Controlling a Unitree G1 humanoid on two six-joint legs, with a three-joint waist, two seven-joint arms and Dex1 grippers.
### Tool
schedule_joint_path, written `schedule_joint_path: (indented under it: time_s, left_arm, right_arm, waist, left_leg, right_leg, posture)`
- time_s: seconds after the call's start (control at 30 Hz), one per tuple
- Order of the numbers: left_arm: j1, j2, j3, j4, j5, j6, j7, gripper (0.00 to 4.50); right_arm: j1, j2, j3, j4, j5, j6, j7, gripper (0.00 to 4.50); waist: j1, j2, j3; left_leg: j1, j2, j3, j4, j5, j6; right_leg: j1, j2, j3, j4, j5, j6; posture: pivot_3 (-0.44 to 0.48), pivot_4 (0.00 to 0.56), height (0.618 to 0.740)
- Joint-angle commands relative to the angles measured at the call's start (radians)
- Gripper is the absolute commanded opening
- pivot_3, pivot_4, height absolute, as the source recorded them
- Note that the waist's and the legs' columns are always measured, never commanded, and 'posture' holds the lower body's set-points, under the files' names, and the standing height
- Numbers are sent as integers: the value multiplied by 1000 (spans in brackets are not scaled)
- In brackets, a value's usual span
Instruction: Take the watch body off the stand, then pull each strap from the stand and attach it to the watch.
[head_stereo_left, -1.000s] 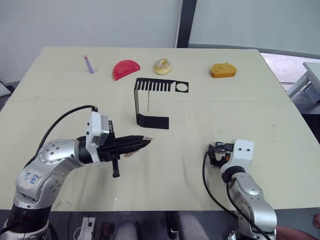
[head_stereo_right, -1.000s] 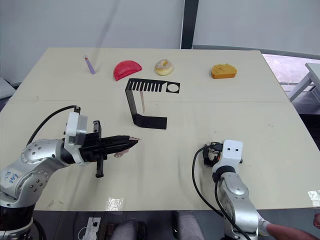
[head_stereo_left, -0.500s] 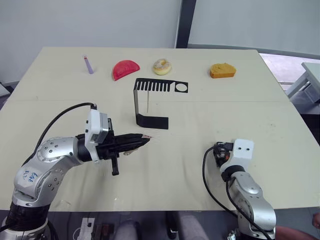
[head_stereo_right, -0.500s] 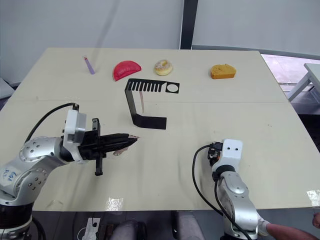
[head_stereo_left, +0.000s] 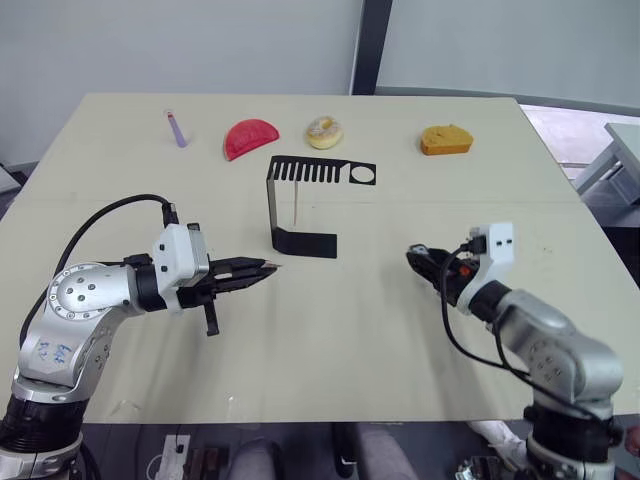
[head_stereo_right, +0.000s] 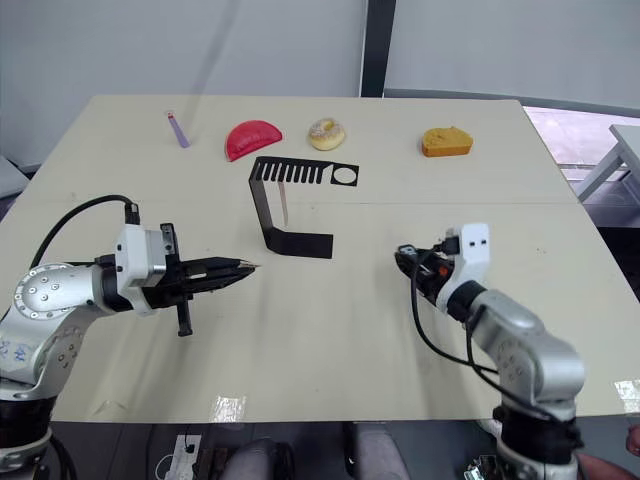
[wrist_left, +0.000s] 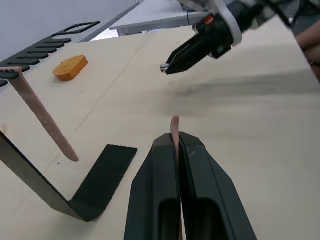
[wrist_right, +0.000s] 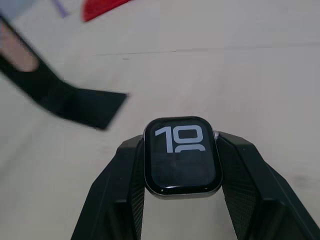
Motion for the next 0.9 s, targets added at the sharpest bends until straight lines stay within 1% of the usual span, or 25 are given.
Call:
schedule_joint_path:
  time_s: [0.03,0.1,0.23,0.47,0.63,0.9]
  left_arm:
    - [-43,7,-25,23,73,-129,-34,0]
    - [-57,5,-42,20,86,-145,-38,0]
    - [-41,5,-70,-12,85,-131,-50,0]
    - [-8,1,-103,-81,14,3,-52,0]
    - [-35,6,-138,-76,33,44,-59,0]
    - [-73,-10,-191,-66,53,52,-65,0]
  right_arm:
    - [-68,-37,21,39,169,215,80,1603]
    - [-105,-32,43,65,221,300,91,1603]
    - [-159,11,57,129,299,410,49,1603]
    - [-190,77,86,211,431,418,-78,1603]
    - [-187,85,111,219,508,418,-153,1603]
    - [-193,107,113,227,573,418,-234,1603]
  waist:
    - [2,0,0]
    - [3,0,0]
    - [0,0,0]
    - [-1,0,0]
    - [0,0,0]
    - [-2,0,0]
  left_leg:
    - [-1,0,0,0,0,0]
    - [-2,0,0,0,0,1]
    - [-3,0,0,1,-2,4]
    - [-4,0,1,0,-2,4]
    - [-4,0,1,2,-1,4]
    - [-4,0,1,1,-1,4]
  right_leg:
    - [0,0,0,0,0,0]
    - [-1,-1,0,-1,0,0]
    - [-1,-2,0,-4,1,2]
    - [-1,-2,0,-5,2,3]
    - [-1,-2,0,-4,2,3]
    - [-1,-2,0,-5,2,3]
  posture:
    - [0,150,740]
    - [0,150,740]
    - [0,150,740]
    - [0,150,740]
    - [0,150,740]
    - [0,150,740]
